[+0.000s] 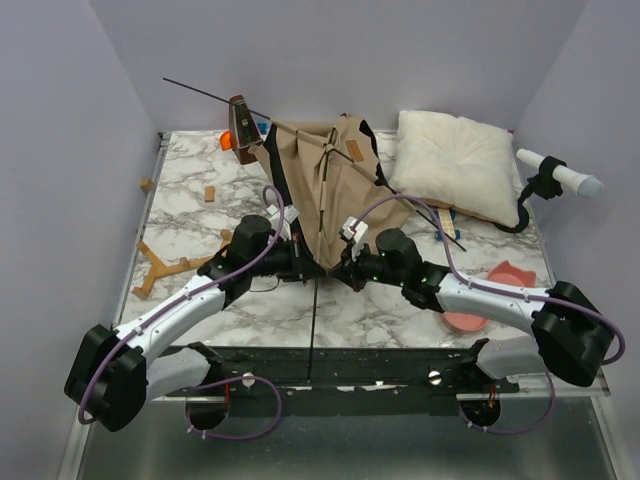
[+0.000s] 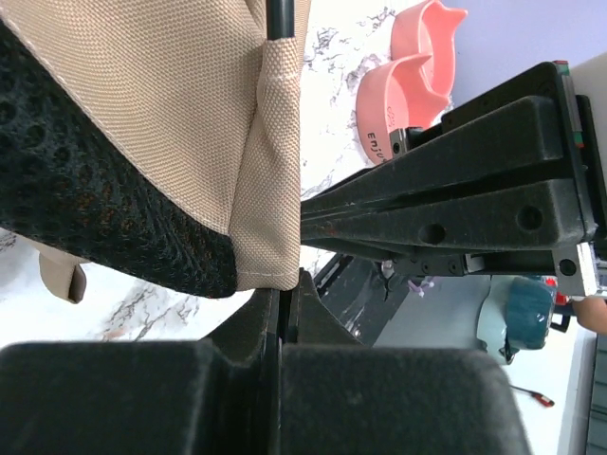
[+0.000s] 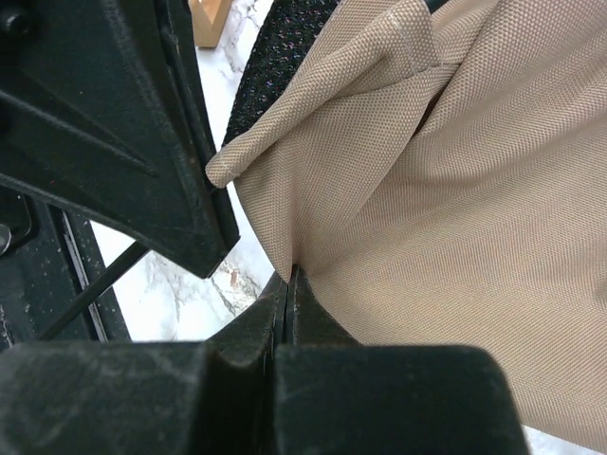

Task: Set up the pet tent

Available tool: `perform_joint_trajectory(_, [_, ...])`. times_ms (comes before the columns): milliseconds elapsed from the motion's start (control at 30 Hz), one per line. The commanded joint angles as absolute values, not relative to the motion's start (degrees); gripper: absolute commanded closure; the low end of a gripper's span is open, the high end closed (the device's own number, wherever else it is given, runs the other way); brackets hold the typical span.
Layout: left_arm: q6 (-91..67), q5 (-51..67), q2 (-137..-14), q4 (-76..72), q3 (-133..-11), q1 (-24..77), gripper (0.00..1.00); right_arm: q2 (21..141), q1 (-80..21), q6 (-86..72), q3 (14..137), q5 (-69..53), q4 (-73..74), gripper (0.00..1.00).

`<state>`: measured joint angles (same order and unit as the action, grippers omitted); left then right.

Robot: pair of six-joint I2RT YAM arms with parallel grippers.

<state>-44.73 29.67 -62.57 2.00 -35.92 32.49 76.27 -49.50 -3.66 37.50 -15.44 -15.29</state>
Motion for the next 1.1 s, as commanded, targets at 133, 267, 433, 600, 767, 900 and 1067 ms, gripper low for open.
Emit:
perform_joint_trajectory(133, [-42.4, 26.4, -66.3, -13.3, -39.9, 30.0, 1.00, 74.9, -52.1, -12.4, 36.0, -16.5, -9.5, 0.81])
perform_joint_trajectory(267, [-40.1, 26.0, -66.4, -11.8, -40.6, 29.9, 1.00, 72.5, -52.1, -13.9, 36.8, -10.5, -7.6, 0.38])
perform_joint_trajectory(433, [-37.8, 26.3, -66.9, -9.7, -41.3, 29.9, 1.00, 67.3, -52.0, -15.4, 37.8, -3.3, -4.5, 0.10])
perform_joint_trajectory(600, [-36.3, 27.7, -67.5, -8.8, -42.1, 29.9, 1.00, 64.1, -51.9, -21.4, 41.4, 2.2, -4.0, 0.04])
perform_joint_trajectory(767, [-33.5, 27.9, -66.9, -7.6, -42.2, 29.9, 1.00, 63.4, -52.0, -25.3, 47.4, 10.6, -4.3, 0.04])
perform_joint_trajectory(900, [-31.1, 27.5, -66.4, -6.7, -42.3, 29.9, 1.00, 67.2, -50.1, -29.6, 54.1, 12.9, -2.5, 0.16])
perform_joint_trajectory(1067, [-28.9, 27.1, -66.2, -5.4, -42.3, 29.9, 1.00, 71.5, -45.4, -34.7, 59.2, 3.9, -3.9, 0.28])
